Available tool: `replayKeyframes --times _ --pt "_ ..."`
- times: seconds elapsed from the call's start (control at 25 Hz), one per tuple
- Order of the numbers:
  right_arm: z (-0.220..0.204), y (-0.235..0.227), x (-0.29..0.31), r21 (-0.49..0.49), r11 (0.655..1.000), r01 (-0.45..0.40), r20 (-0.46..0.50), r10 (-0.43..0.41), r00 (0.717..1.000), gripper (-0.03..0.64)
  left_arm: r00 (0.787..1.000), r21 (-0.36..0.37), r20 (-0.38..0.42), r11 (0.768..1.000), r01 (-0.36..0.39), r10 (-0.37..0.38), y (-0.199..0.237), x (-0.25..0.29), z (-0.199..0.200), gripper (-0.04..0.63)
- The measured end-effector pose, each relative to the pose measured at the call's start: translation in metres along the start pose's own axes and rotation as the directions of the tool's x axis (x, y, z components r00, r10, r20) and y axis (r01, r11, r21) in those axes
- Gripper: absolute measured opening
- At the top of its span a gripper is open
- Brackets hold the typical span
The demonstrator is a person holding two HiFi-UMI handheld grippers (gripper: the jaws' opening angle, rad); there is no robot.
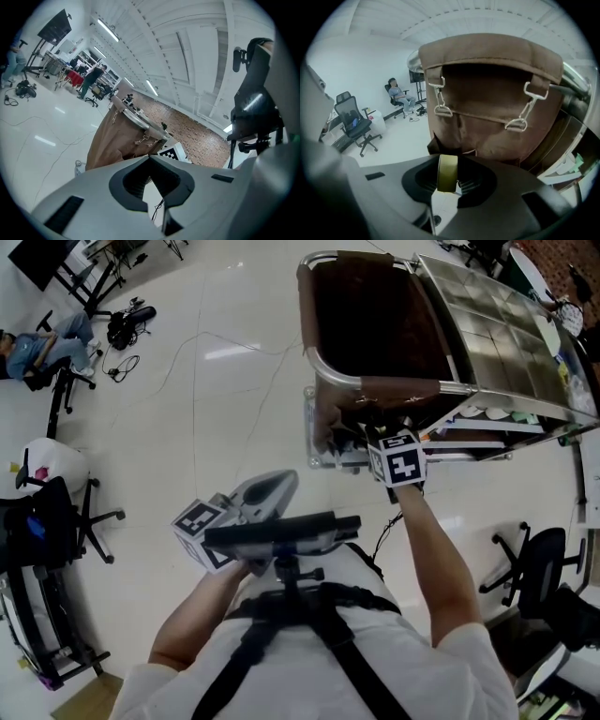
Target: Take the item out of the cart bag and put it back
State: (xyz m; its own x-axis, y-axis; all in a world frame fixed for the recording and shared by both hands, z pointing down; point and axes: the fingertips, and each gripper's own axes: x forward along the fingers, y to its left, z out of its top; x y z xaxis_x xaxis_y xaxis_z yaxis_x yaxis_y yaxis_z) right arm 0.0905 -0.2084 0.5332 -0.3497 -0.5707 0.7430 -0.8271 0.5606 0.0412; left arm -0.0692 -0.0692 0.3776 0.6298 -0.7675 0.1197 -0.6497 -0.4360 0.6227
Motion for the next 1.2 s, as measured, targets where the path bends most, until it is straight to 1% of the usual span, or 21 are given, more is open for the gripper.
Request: replayKeyframes --times 0.16,0.36,0.56,0.64,0.76,0.96,1.08,1.2 --pt "-0.002 0.003 0.008 -0.014 1.000 0.009 -0.019 -0.009 1.000 0.075 1.000 0.001 0.022 1.000 -0.009 0.009 0.003 -0.003 0.003 0.004" --pt "-0.001 0.004 0.022 -0.028 0.999 0.037 -0.042 -0.038 0.998 0.075 1.000 -0.004 0.013 1.000 -0.013 0.013 0.005 -0.005 0.003 0.004" --pt "-0.003 0.001 0.030 -0.019 0.998 0.066 -0.057 -0.067 0.996 0.078 1.000 -0.009 0.020 1.000 -0.021 0.021 0.007 -0.007 0.003 0.003" --pt "-0.001 -0.001 0.030 -0.012 0.997 0.073 -0.048 -0.073 0.996 0.087 0.999 -0.007 0.031 1.000 -0.025 0.025 0.008 -0.006 0.005 0.004" --pt "-0.001 -0.004 0.031 -0.005 0.997 0.079 -0.044 -0.079 0.996 0.089 0.999 -0.009 0.027 1.000 -0.025 0.025 0.008 -0.007 0.004 0.003" --pt "0.002 -0.002 0.029 0.013 0.998 0.062 -0.031 -0.061 0.998 0.092 1.000 -0.008 0.021 1.000 -0.019 0.019 0.007 -0.006 0.004 0.003" --pt "0.005 -0.004 0.030 0.022 0.998 0.053 -0.014 -0.053 0.999 0.118 0.999 -0.006 0.030 1.000 -0.019 0.019 0.008 -0.001 0.004 0.003" --pt "0.008 -0.005 0.028 0.034 0.998 0.045 0.006 -0.045 0.999 0.118 1.000 -0.007 0.008 1.000 -0.010 0.010 0.006 0.001 0.001 0.003"
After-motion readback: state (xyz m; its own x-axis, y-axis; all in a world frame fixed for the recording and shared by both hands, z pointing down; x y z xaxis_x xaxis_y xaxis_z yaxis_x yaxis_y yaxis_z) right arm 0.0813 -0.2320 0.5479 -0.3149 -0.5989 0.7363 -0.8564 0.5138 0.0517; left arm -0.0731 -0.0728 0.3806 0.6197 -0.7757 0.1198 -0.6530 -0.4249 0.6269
